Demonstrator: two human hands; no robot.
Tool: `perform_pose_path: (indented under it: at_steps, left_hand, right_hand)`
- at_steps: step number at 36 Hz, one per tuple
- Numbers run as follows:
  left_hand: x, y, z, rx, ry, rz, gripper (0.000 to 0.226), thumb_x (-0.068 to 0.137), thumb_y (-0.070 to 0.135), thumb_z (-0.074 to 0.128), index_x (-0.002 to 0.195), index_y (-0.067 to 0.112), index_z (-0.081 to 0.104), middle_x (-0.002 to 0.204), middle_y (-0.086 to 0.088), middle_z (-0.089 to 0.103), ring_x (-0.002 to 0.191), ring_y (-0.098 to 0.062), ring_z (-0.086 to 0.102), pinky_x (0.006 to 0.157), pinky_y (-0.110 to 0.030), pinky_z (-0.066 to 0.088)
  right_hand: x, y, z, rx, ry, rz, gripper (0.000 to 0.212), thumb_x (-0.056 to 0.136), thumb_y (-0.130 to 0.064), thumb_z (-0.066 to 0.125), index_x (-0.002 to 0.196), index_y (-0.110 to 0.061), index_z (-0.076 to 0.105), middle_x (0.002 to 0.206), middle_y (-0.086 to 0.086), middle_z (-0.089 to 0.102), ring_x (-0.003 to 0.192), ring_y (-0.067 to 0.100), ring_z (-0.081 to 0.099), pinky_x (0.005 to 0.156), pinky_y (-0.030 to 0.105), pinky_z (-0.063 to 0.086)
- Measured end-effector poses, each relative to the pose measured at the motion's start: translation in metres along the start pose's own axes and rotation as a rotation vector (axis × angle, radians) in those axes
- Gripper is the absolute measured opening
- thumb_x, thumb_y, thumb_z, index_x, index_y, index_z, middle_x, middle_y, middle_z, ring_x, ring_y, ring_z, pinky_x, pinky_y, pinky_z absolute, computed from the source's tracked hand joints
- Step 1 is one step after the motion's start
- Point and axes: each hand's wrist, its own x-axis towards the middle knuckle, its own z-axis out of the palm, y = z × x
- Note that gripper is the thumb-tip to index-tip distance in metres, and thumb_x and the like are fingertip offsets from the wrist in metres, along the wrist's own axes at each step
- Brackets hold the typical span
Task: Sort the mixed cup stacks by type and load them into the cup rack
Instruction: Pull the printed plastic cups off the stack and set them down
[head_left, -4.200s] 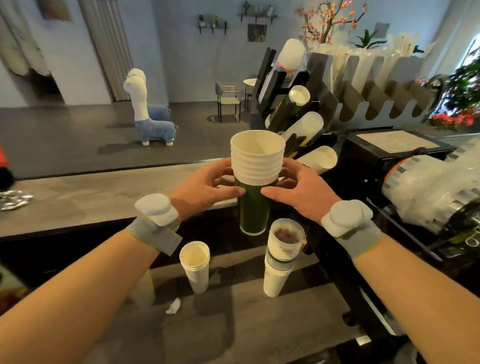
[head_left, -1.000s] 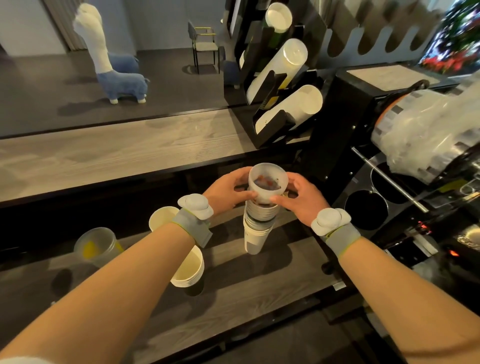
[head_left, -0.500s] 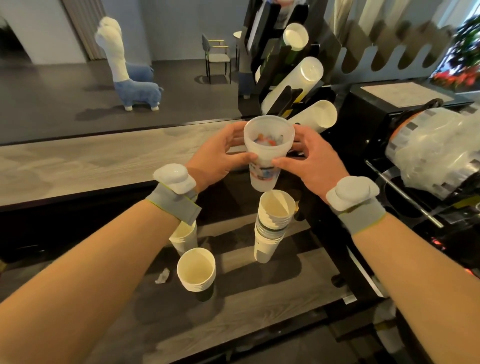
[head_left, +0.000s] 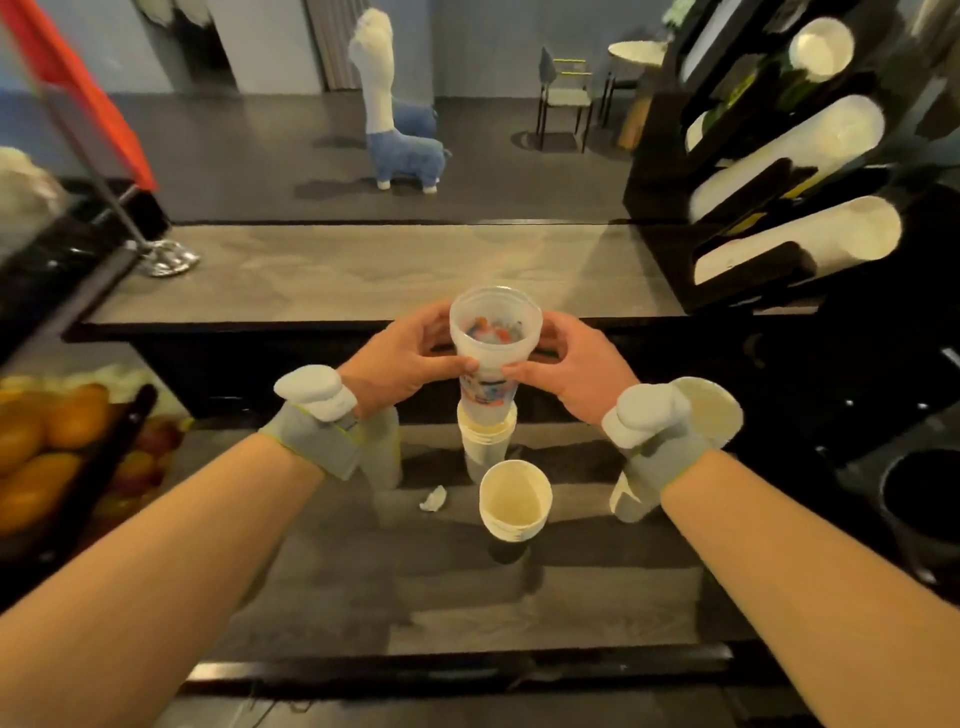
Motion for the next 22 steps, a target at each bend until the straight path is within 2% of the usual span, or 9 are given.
perform_pose_path:
  at_steps: [2,3,6,10,13,15,18,22]
  left_hand:
    - [-0.005,-0.014,-0.003,0.001,0.013,-0.034,0.062,0.082,0.016,0.076,0.136,0.024,0.048,0.134,0.007,0.061,0.124,-0.007,0.058,0.108,-0.038,0.046]
    - [-0.005,-0.024,-0.005,0.002,0.025,-0.047,0.065,0.08,0.016,0.078,0.137,0.023,0.047,0.134,0.007,0.061,0.124,-0.007,0.058,0.109,-0.04,0.046]
    - [-0.022,-0.047,-0.012,0.005,0.026,-0.09,0.074,0.074,0.02,0.084,0.137,0.023,0.046,0.134,0.006,0.06,0.125,-0.009,0.057,0.11,-0.045,0.044]
    - [-0.045,-0.078,-0.021,0.031,0.062,-0.154,0.086,0.06,0.047,0.088,0.134,0.032,0.046,0.135,0.008,0.058,0.127,-0.011,0.055,0.109,-0.045,0.045]
    - [-0.068,-0.105,-0.027,-0.009,0.058,-0.204,0.08,0.066,0.031,0.089,0.133,0.029,0.044,0.134,0.006,0.058,0.125,-0.008,0.057,0.108,-0.044,0.046]
    - [-0.08,-0.125,-0.029,-0.044,0.053,-0.248,0.079,0.067,0.023,0.088,0.133,0.026,0.044,0.133,0.005,0.06,0.122,-0.007,0.059,0.108,-0.043,0.047]
    - [-0.094,-0.15,-0.026,-0.059,0.048,-0.288,0.084,0.056,0.042,0.09,0.128,0.034,0.046,0.13,0.006,0.063,0.121,-0.011,0.061,0.106,-0.042,0.048]
    - [-0.105,-0.182,-0.021,-0.076,0.032,-0.344,0.077,0.06,0.036,0.089,0.125,0.036,0.047,0.13,0.008,0.062,0.121,-0.009,0.06,0.107,-0.044,0.047]
  right_hand:
    - [0.0,0.007,0.008,0.001,-0.02,0.039,0.059,0.078,-0.025,0.082,0.131,-0.02,0.055,0.122,-0.008,0.065,0.103,-0.001,0.062,0.083,0.012,0.053]
    - [-0.001,0.009,0.013,0.012,-0.038,0.053,0.058,0.078,-0.024,0.083,0.129,-0.021,0.055,0.119,-0.01,0.065,0.1,-0.003,0.061,0.082,0.011,0.053]
    - [-0.003,0.017,0.039,0.009,-0.058,0.073,0.058,0.078,-0.023,0.082,0.128,-0.022,0.054,0.113,-0.013,0.062,0.09,-0.012,0.056,0.063,-0.002,0.044]
    - [-0.009,0.021,0.079,0.028,-0.101,0.103,0.061,0.076,-0.022,0.084,0.128,-0.018,0.054,0.112,-0.011,0.062,0.088,-0.007,0.058,0.061,-0.001,0.045]
    - [-0.015,0.026,0.116,0.023,-0.13,0.14,0.062,0.074,-0.028,0.086,0.126,-0.021,0.054,0.116,-0.009,0.065,0.097,0.002,0.063,0.068,0.007,0.049]
    - [-0.02,0.034,0.136,0.055,-0.156,0.177,0.06,0.074,-0.024,0.086,0.125,-0.019,0.055,0.116,-0.008,0.066,0.095,-0.001,0.063,0.068,0.006,0.049]
    - [-0.028,0.049,0.158,0.08,-0.186,0.221,0.061,0.074,-0.017,0.086,0.125,-0.017,0.054,0.11,-0.011,0.064,0.089,-0.007,0.061,0.065,0.002,0.046]
    - [-0.037,0.07,0.185,0.04,-0.221,0.253,0.062,0.075,-0.027,0.085,0.126,-0.028,0.051,0.117,-0.012,0.062,0.103,0.004,0.061,0.071,0.007,0.046]
